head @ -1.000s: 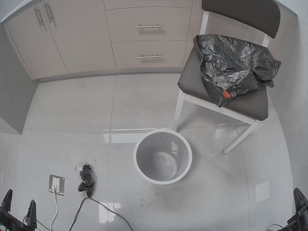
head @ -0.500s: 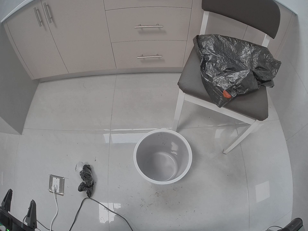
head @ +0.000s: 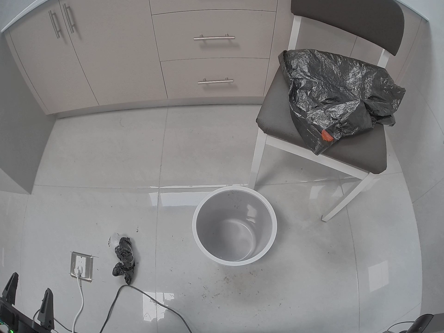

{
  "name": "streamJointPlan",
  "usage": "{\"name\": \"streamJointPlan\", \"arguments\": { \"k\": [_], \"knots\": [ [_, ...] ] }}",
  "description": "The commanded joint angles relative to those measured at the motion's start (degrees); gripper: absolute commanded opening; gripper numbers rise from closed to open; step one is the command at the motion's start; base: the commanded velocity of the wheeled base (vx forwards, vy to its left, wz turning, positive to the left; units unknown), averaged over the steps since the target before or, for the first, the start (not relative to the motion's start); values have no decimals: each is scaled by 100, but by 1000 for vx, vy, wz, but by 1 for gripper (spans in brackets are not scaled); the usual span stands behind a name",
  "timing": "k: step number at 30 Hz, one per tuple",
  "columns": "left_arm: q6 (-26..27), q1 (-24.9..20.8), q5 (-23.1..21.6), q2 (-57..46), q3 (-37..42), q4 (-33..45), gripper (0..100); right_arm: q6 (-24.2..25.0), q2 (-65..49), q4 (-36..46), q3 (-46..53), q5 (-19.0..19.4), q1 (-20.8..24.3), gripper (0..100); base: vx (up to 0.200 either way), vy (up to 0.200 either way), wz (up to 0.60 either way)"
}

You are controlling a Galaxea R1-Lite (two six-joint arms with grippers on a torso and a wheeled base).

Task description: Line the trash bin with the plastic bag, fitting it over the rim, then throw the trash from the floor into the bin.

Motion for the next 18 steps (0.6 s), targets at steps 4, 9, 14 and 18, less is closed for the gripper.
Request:
{"name": "streamJointPlan", "arguments": {
  "k": [4,9,14,18],
  "knots": [
    [43,134,-11,194,101,0,100,28,3735,-316,-2027,-1144,2256,0,0,0,0],
    [61,142,-11,202,101,0,100,-95,4148,-281,-2326,-1285,2432,0,0,0,0],
    [113,142,-11,202,101,-9,100,-148,4474,-342,-2572,-1285,2485,0,0,0,0],
    [105,178,-11,246,101,-9,100,-139,4579,-351,-2730,-1285,2485,0,0,0,0]
  ]
}}
